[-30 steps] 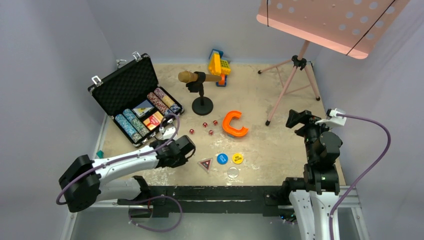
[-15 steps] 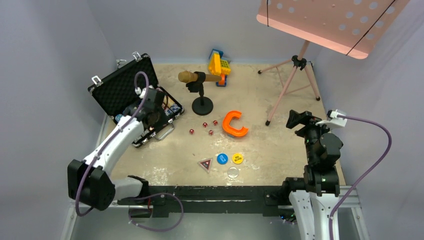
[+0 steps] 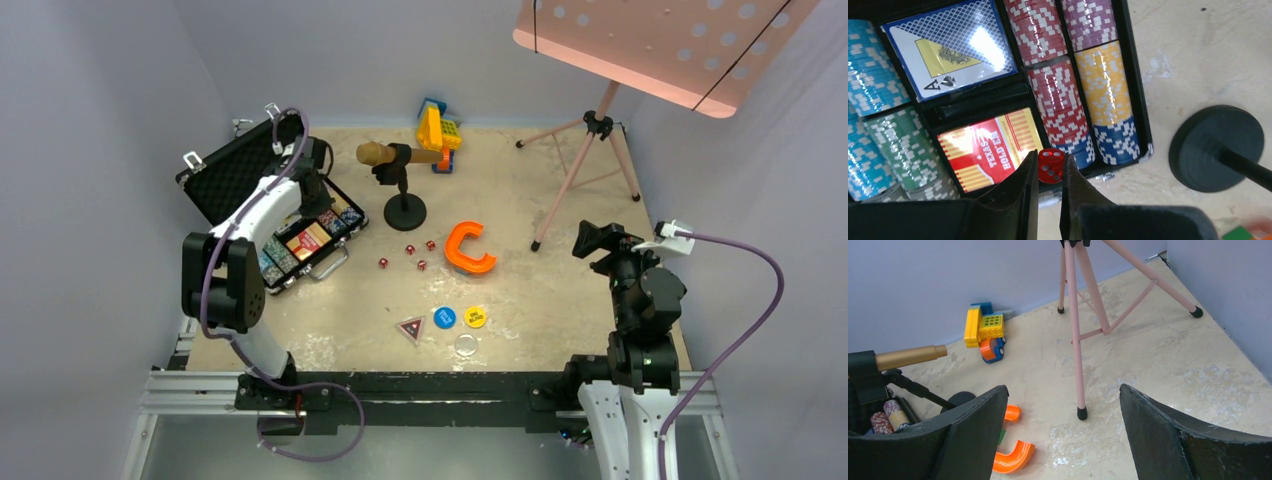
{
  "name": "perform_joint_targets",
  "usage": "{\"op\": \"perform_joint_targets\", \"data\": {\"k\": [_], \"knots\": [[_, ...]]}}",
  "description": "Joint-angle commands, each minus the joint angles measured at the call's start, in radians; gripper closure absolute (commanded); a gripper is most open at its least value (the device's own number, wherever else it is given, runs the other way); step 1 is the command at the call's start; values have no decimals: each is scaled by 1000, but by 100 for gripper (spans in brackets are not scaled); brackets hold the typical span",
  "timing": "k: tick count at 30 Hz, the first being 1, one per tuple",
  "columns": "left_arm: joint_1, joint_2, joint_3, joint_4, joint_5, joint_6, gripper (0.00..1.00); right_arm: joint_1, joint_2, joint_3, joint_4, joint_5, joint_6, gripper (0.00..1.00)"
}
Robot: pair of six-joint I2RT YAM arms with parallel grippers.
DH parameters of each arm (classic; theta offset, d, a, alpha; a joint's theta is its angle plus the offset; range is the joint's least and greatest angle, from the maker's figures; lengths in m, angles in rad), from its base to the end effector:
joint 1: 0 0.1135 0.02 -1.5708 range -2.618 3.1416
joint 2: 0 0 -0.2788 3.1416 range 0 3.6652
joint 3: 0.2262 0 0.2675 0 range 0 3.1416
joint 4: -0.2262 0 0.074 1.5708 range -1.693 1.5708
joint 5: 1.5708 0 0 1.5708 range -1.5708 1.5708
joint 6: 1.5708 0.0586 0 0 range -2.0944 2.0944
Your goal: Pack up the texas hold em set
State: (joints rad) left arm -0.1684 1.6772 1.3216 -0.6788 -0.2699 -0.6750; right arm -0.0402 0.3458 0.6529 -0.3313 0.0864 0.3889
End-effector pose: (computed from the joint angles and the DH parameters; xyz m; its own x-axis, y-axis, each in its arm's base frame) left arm 0.3788 -0.0485 0.2441 -0.6786 -0.4955 -0.5422 -0.5083 0.8497 -0.1404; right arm 0.1201 -0.0099 0.3408 0.0255 0.3770 -0.9258 0.1260 0.9175 0.3771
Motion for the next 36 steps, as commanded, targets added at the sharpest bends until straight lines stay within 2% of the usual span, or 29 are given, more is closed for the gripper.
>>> {"op": "perform_joint_targets", "data": {"k": [1, 10, 20, 36], "knots": [[27, 45, 55, 101, -60, 44, 100, -4, 7, 36, 12, 11, 3, 14], [69, 103, 16, 166, -89, 37, 100, -4, 27, 39, 9, 14, 0, 14], [79, 143, 11, 139, -103, 18, 100, -4, 21, 40, 0, 19, -1, 14], [95, 181, 9, 113, -51, -34, 100, -4, 19, 39, 0, 23, 1, 14]]}}
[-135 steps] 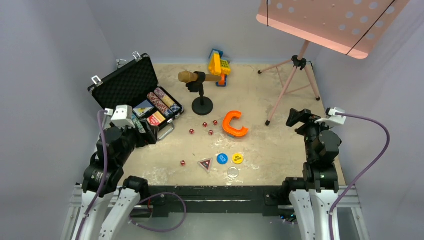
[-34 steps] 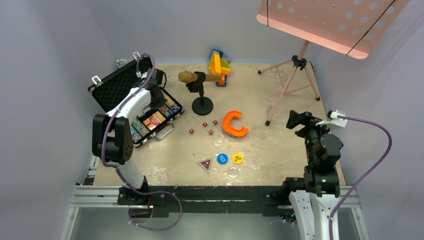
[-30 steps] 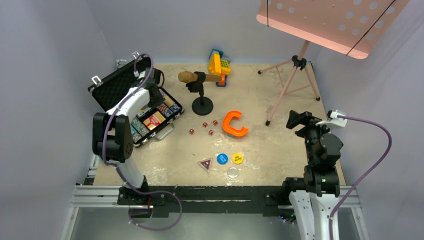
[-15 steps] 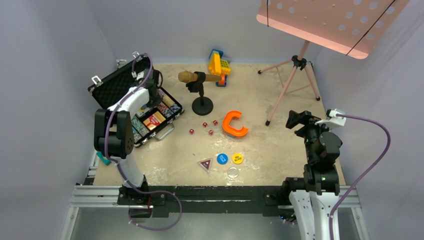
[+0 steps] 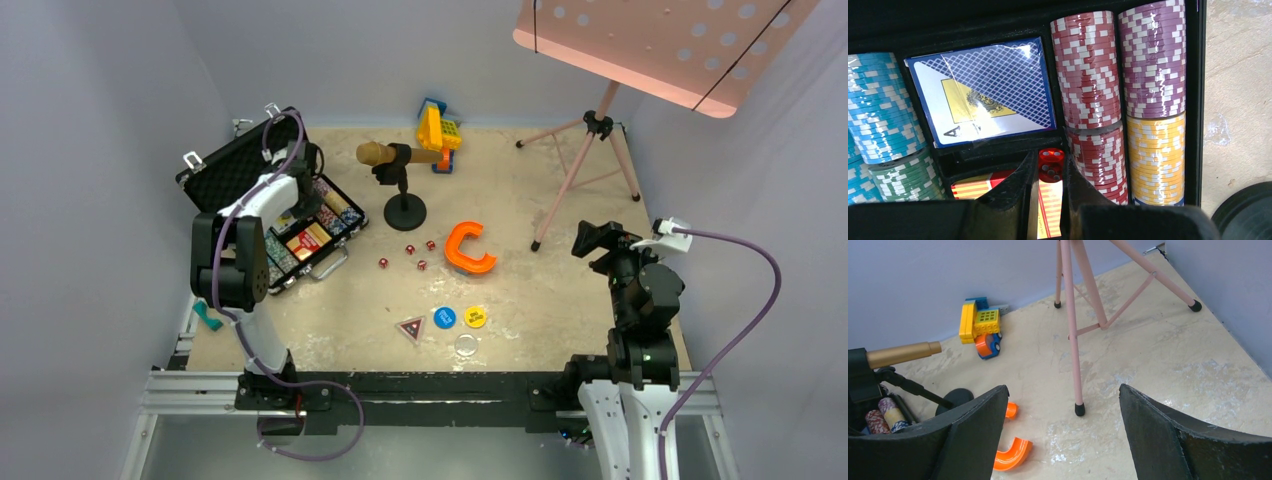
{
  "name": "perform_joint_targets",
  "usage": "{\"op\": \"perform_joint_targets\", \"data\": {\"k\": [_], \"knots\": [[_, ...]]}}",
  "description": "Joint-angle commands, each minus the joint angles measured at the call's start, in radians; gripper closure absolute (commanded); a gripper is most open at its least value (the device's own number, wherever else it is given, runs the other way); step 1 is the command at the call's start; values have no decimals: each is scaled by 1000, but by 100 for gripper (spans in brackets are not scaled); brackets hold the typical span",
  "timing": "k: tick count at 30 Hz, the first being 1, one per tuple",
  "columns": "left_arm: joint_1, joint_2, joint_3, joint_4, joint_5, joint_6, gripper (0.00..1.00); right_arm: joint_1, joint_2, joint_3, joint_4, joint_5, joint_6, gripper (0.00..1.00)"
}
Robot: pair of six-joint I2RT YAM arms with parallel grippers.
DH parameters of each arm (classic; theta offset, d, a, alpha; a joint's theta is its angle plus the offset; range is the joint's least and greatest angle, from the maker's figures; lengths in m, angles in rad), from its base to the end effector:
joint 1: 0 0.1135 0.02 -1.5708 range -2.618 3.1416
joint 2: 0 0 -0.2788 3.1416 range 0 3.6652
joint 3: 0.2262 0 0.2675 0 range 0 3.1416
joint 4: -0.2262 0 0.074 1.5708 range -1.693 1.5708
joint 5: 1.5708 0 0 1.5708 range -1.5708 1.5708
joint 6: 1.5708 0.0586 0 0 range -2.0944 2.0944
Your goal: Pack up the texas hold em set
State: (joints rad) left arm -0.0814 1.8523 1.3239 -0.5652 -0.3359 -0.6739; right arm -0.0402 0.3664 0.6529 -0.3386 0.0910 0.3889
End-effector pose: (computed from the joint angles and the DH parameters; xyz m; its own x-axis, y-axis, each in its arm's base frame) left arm 0.4124 -0.0143 0.1868 -0.6456 -0.5384 -0.5416 -0.6104 0.7900 -0.0578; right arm 0.1247 -0.0103 0.3377 0.0014 0.3779 -0.9259 0.1407 0.9166 0.3743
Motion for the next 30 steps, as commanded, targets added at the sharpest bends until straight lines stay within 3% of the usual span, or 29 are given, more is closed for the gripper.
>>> {"op": "perform_joint_targets", "data": {"k": [1, 22, 30], "knots": [[8, 10, 6, -3, 18, -41, 100, -4, -1, 40, 7, 18, 1, 14], [35, 30, 11, -12, 60, -71, 100, -4, -7, 42, 2, 18, -1, 15], [35, 46, 27, -10, 87, -49, 90, -4, -6, 42, 2, 16, -1, 14]]}}
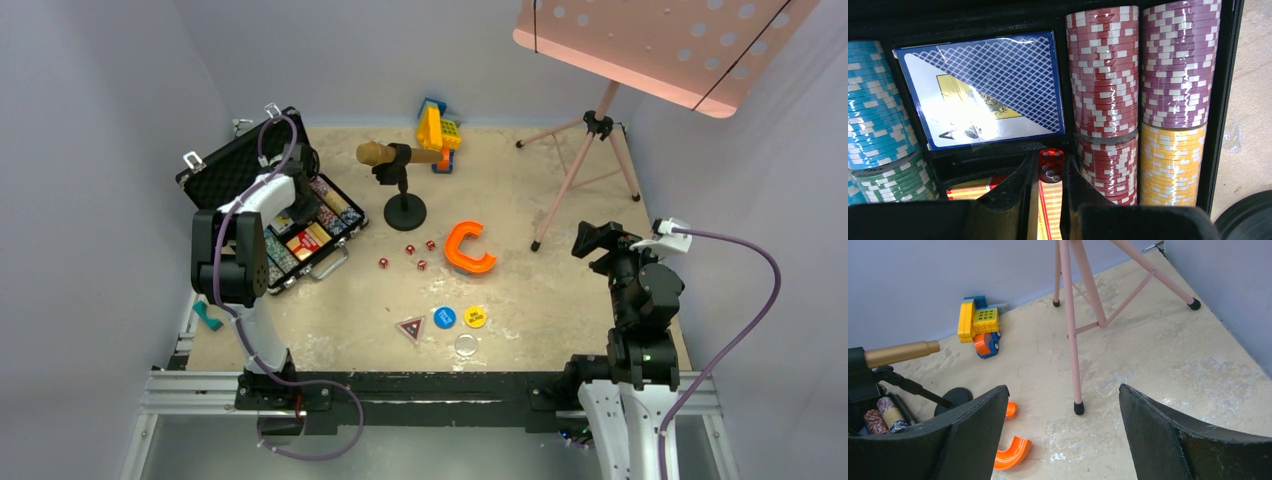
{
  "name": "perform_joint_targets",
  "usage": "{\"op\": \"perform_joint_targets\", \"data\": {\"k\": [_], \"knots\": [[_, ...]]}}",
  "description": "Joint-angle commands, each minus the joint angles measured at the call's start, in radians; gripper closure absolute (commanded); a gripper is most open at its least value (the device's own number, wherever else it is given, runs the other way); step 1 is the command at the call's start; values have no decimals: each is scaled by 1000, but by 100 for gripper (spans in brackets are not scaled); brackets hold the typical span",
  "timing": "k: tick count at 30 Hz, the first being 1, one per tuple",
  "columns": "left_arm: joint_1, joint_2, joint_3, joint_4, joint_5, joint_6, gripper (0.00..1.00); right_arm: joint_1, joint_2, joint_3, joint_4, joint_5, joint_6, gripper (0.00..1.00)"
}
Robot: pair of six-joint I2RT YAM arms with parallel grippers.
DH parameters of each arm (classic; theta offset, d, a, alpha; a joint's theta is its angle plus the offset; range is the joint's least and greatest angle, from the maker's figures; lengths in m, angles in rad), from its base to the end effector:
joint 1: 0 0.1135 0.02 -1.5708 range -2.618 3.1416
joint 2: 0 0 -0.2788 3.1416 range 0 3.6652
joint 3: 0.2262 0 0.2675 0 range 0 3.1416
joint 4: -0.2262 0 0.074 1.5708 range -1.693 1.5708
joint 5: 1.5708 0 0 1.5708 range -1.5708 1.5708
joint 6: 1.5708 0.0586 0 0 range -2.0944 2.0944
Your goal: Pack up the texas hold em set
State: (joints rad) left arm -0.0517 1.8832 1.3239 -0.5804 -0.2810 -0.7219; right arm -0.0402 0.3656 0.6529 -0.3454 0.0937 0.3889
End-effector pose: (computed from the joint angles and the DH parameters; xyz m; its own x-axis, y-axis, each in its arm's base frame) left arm 0.4132 -0.0051 0.1730 -0.6373 -0.6028 -0.4801 -0.6491 0.7557 -0.0870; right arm 0.1244 -0.0105 0.3369 -0.0031 0.3779 -0.9258 0.1454 0.9162 0.3735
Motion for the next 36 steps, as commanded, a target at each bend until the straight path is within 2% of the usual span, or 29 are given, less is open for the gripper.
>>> {"op": "perform_joint_targets", "data": {"k": [1, 10, 23, 30, 36], "knots": [[6, 15, 27, 5, 34, 1, 89, -4, -5, 42, 9, 14, -2, 15], [6, 18, 31, 2, 39, 4, 71, -4, -5, 42, 10, 13, -2, 15], [6, 10, 22, 3, 31, 1, 66, -4, -3, 40, 13, 11, -2, 15], [3, -26, -5, 26, 16, 14, 54, -4, 0, 36, 17, 10, -2, 15], [-6, -99, -45, 71, 19, 33, 52, -4, 4, 36, 21, 9, -2, 15]]}}
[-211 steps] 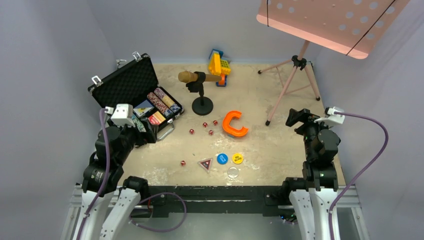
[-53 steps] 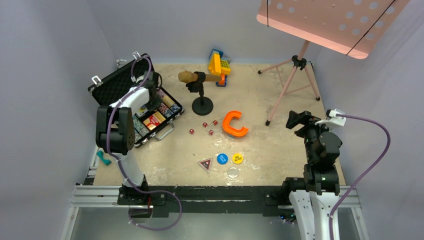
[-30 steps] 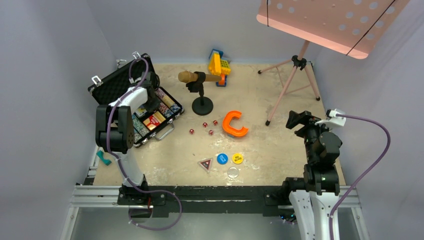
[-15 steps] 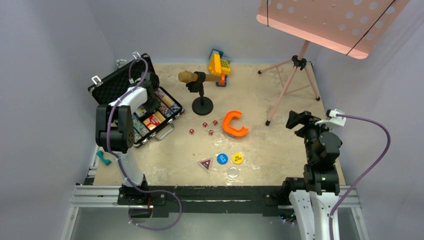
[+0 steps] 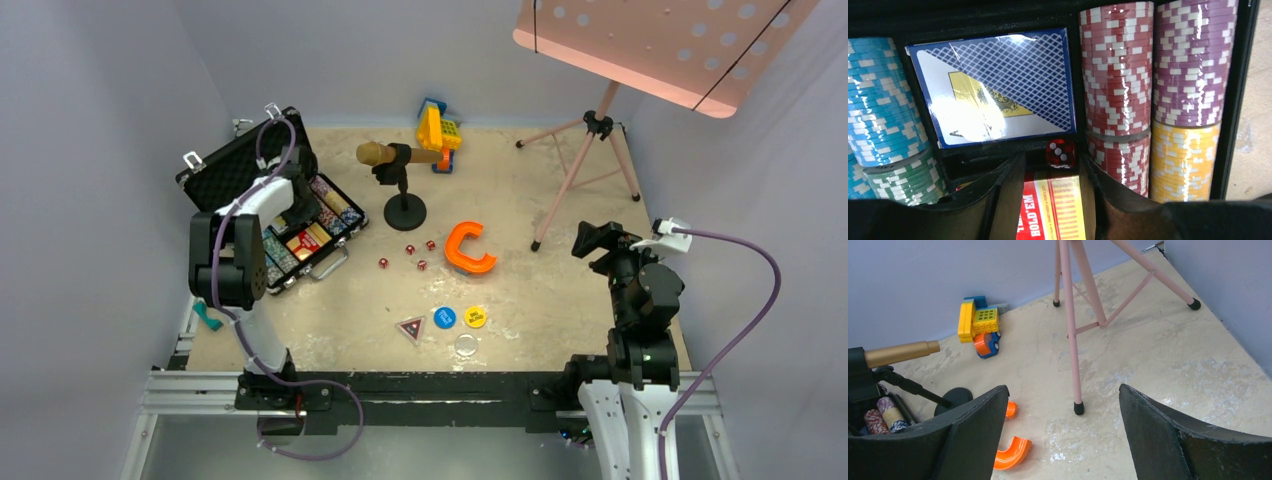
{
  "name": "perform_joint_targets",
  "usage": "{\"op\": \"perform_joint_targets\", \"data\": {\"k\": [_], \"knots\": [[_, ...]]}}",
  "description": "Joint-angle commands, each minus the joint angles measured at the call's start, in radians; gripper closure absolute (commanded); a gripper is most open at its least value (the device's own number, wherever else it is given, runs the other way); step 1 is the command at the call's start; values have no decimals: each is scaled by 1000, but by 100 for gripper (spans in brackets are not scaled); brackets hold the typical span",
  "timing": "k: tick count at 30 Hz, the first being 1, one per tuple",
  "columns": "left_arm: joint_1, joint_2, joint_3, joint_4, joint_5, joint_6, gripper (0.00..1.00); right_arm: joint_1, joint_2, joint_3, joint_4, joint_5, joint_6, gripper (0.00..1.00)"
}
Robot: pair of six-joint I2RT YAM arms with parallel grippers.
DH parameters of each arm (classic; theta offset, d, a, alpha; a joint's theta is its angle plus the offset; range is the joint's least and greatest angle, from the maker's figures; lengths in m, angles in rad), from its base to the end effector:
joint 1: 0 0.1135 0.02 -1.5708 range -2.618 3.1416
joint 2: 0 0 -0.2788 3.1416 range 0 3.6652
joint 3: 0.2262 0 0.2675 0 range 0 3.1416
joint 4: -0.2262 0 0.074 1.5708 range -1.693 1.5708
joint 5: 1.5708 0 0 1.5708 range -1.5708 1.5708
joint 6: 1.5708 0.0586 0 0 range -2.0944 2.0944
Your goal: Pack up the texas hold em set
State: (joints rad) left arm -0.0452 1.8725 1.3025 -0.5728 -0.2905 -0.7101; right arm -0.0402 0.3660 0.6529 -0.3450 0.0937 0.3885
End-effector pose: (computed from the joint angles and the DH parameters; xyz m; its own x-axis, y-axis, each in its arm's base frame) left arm 0.4090 -0.0017 0.1711 -0.6400 -0.5963 -0.4846 -0.6497 0.7567 -0.0730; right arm 0.1245 -0.0105 0.3369 -0.0032 0.3776 -0.9260 0.1454 0.9163 0.3731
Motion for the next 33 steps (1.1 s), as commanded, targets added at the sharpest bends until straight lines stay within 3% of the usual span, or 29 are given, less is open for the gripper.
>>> {"op": "perform_joint_targets", "data": {"k": [1, 5, 10, 18, 28, 33], "knots": [[-15, -101, -26, 65, 27, 26, 51, -4, 2, 36, 21, 9, -2, 15], [-22, -159, -55, 88, 8, 37, 43, -4, 0, 35, 21, 6, -2, 15], [-47, -209, -66, 94, -4, 74, 41, -4, -1, 36, 21, 6, -3, 15], [-197, -337, -125, 62, 36, 46, 41, -4, -4, 37, 19, 4, -3, 15], [-278, -417, -268, 29, 245, 92, 39, -4, -12, 37, 24, -12, -7, 14], [-336, -507, -372, 23, 236, 154, 35, -4, -17, 38, 24, -14, -7, 14]]}}
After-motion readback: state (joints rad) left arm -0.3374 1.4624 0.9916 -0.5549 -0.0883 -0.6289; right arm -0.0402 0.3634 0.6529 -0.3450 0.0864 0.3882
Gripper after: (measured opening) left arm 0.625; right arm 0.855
